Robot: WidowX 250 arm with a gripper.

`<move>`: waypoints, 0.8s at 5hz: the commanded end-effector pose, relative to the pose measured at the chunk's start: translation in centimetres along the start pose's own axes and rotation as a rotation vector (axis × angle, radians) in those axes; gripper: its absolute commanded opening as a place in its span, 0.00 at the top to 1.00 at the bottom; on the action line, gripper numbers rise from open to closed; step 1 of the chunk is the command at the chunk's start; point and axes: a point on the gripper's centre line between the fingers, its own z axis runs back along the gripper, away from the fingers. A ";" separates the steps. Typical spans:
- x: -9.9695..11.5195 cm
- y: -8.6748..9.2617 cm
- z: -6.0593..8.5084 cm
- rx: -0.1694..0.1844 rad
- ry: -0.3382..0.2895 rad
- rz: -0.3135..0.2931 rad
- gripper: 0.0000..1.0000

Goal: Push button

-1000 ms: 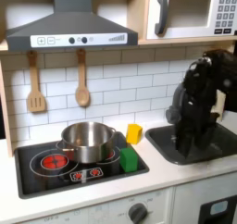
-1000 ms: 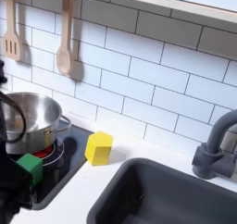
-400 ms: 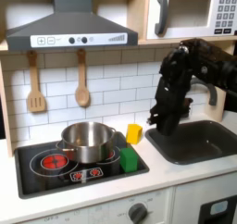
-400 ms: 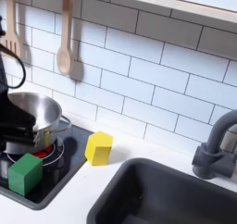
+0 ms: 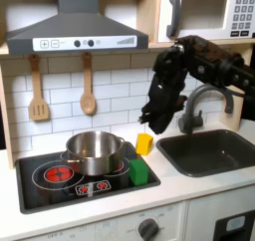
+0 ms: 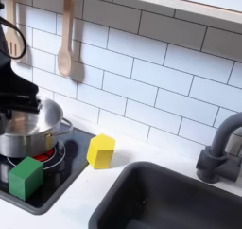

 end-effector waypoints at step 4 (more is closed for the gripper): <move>8.3 2.7 2.8 0.030 -0.230 0.023 1.00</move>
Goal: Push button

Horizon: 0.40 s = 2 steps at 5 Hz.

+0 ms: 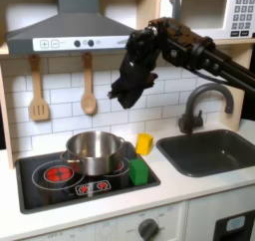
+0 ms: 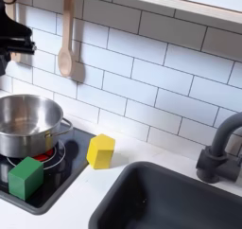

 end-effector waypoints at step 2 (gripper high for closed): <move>4.5 0.2 2.3 -0.005 -0.122 0.003 1.00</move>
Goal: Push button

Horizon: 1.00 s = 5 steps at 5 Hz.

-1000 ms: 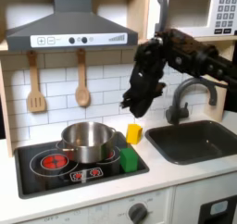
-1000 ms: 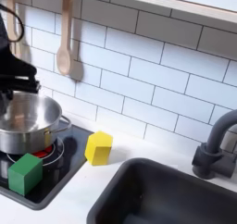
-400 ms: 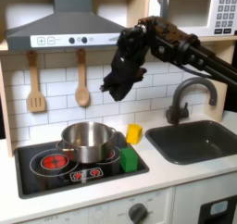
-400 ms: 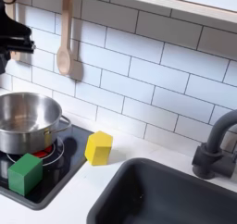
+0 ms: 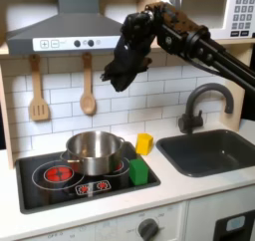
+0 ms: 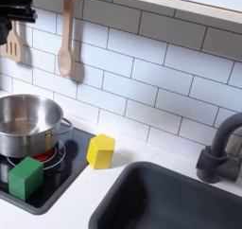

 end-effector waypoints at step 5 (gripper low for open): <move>5.2 1.3 1.0 -0.009 -0.229 0.042 1.00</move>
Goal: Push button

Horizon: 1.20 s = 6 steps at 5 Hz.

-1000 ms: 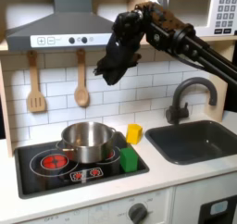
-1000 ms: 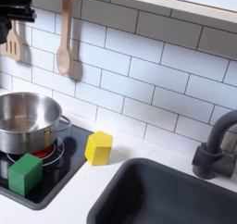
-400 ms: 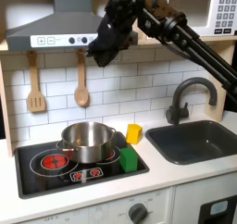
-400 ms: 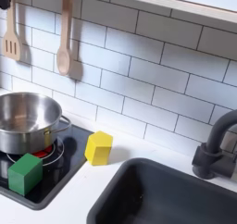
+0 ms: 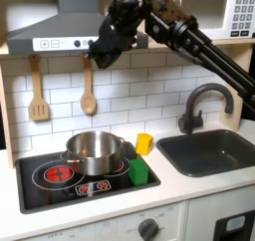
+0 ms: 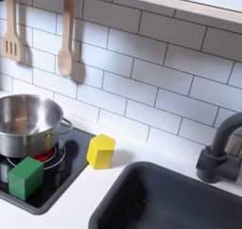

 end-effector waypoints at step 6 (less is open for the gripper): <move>3.5 -0.1 0.1 -0.045 -0.113 -0.019 1.00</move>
